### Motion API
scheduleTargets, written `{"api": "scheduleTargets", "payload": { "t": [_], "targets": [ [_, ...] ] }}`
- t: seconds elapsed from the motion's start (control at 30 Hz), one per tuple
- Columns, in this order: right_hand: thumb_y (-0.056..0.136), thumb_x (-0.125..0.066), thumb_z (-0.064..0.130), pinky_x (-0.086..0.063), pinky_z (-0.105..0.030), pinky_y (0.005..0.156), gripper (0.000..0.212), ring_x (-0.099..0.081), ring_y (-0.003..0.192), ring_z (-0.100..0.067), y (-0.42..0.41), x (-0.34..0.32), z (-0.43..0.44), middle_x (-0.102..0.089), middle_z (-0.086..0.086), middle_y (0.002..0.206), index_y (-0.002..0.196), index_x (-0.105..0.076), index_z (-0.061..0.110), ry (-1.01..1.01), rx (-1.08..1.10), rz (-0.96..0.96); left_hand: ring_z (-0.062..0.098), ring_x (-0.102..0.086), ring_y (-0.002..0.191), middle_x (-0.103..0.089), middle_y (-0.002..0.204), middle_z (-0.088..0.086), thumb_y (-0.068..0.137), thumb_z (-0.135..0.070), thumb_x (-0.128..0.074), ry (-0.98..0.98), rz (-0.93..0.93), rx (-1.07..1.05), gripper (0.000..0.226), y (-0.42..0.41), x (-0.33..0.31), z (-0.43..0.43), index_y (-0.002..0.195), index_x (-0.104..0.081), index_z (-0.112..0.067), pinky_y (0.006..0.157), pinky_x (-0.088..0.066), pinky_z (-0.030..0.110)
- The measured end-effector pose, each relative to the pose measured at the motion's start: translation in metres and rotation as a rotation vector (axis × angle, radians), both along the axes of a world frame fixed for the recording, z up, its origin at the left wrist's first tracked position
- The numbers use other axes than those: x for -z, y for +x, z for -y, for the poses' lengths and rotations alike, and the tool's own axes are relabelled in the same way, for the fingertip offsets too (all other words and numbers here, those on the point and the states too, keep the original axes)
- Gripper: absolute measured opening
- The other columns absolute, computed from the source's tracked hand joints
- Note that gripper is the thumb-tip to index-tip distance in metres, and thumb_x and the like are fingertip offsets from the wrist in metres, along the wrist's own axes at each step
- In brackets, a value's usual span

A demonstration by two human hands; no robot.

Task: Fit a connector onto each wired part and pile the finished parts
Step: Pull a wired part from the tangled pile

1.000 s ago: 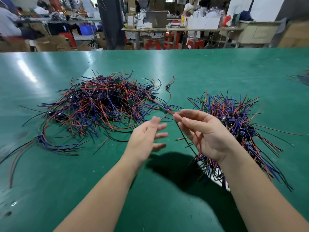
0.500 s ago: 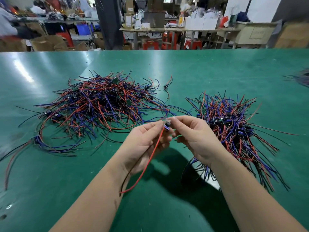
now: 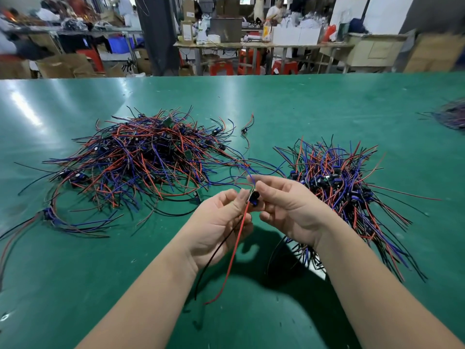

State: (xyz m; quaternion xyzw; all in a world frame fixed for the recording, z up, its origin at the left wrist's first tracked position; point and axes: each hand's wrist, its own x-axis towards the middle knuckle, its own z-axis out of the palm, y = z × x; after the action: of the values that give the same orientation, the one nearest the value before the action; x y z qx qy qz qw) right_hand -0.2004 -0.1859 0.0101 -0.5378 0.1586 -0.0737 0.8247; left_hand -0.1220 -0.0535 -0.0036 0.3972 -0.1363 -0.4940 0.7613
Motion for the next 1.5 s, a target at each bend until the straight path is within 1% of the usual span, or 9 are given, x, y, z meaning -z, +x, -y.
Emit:
{"api": "scheduleTargets", "payload": {
  "t": [0.13, 0.3, 0.5, 0.63, 0.83, 1.07, 1.2, 1.33, 1.5],
  "targets": [
    [0.046, -0.082, 0.016, -0.045, -0.026, 0.064, 0.028, -0.068, 0.069, -0.017, 0.002, 0.002, 0.001, -0.073, -0.011, 0.082, 0.072, -0.073, 0.016, 0.030, 0.065, 0.061, 0.005, -0.055, 0.046, -0.068, 0.082, 0.006, 0.070, -0.028, -0.067, 0.123, 0.093, 0.032, 0.022, 0.002, 0.003, -0.001, 0.083, -0.054, -0.015, 0.049, -0.050, 0.018],
    [0.056, -0.080, 0.003, -0.042, -0.017, 0.049, 0.025, -0.062, 0.059, -0.012, 0.006, 0.004, -0.005, -0.070, -0.005, 0.070, 0.073, -0.064, 0.013, -0.094, 0.269, 0.013, 0.011, -0.066, 0.060, -0.073, 0.085, 0.008, 0.074, -0.044, -0.060, 0.219, 0.278, -0.073, 0.046, 0.001, 0.004, -0.001, 0.103, -0.062, -0.008, 0.053, -0.053, 0.021],
    [0.073, -0.073, -0.004, -0.042, -0.018, 0.057, 0.026, -0.064, 0.065, -0.004, 0.007, 0.007, -0.007, -0.072, 0.003, 0.069, 0.091, -0.065, 0.013, -0.167, 0.342, -0.064, 0.012, -0.061, 0.049, -0.068, 0.062, 0.006, 0.075, -0.005, -0.077, 0.304, 0.624, -0.272, 0.012, -0.004, 0.011, 0.002, 0.083, -0.068, -0.005, 0.048, -0.051, 0.020],
    [0.076, -0.068, -0.005, -0.043, -0.011, 0.050, 0.019, -0.060, 0.057, -0.004, 0.007, 0.004, -0.004, -0.068, 0.005, 0.063, 0.086, -0.069, 0.011, -0.006, 0.267, -0.096, 0.015, -0.061, 0.054, -0.070, 0.067, 0.009, 0.081, -0.005, -0.072, 0.305, 0.815, -0.283, 0.006, -0.005, 0.012, 0.002, 0.082, -0.071, -0.011, 0.054, -0.054, 0.025],
    [0.054, -0.073, 0.022, -0.044, -0.014, 0.052, 0.027, -0.050, 0.056, -0.008, 0.000, -0.002, 0.003, -0.063, -0.001, 0.069, 0.078, -0.077, 0.010, 0.085, 0.038, -0.188, 0.006, -0.060, 0.054, -0.072, 0.071, -0.005, 0.089, -0.002, -0.060, 0.226, 0.796, -0.154, 0.013, -0.006, 0.006, 0.000, 0.088, -0.066, -0.013, 0.050, -0.052, 0.022],
    [0.067, -0.066, 0.010, -0.051, -0.015, 0.054, 0.013, -0.061, 0.057, -0.006, -0.003, -0.005, 0.012, -0.065, 0.000, 0.067, 0.073, -0.078, 0.012, 0.218, 0.078, 0.060, 0.007, -0.060, 0.053, -0.070, 0.068, -0.002, 0.093, -0.005, -0.054, 0.163, 0.623, -0.095, 0.011, -0.009, -0.001, -0.003, 0.088, -0.063, -0.009, 0.050, -0.054, 0.023],
    [0.065, -0.067, 0.013, -0.047, -0.014, 0.050, 0.011, -0.060, 0.053, -0.005, -0.002, -0.004, 0.012, -0.067, -0.001, 0.063, 0.070, -0.077, 0.011, 0.009, 0.140, 0.041, 0.013, -0.063, 0.057, -0.072, 0.071, 0.005, 0.085, -0.009, -0.067, 0.211, 0.579, -0.126, 0.003, -0.010, 0.000, -0.003, 0.082, -0.068, -0.009, 0.053, -0.056, 0.026],
    [0.070, -0.071, 0.005, -0.041, -0.014, 0.046, 0.007, -0.057, 0.049, -0.007, 0.000, 0.002, 0.004, -0.067, -0.002, 0.061, 0.076, -0.071, 0.010, -0.205, 0.132, -0.005, 0.012, -0.065, 0.060, -0.072, 0.068, 0.006, 0.075, -0.010, -0.077, 0.299, 0.668, -0.204, 0.006, -0.007, 0.003, -0.001, 0.076, -0.071, -0.012, 0.058, -0.053, 0.022],
    [0.085, -0.067, 0.006, -0.043, -0.016, 0.047, 0.015, -0.058, 0.049, -0.007, -0.002, 0.002, 0.008, -0.066, 0.000, 0.057, 0.072, -0.069, 0.011, -0.500, 0.330, -0.027, 0.013, -0.062, 0.051, -0.069, 0.062, 0.010, 0.075, -0.003, -0.077, 0.404, 0.617, -0.064, 0.009, -0.002, 0.002, -0.004, 0.070, -0.070, -0.007, 0.051, -0.051, 0.019]
  ]
}}
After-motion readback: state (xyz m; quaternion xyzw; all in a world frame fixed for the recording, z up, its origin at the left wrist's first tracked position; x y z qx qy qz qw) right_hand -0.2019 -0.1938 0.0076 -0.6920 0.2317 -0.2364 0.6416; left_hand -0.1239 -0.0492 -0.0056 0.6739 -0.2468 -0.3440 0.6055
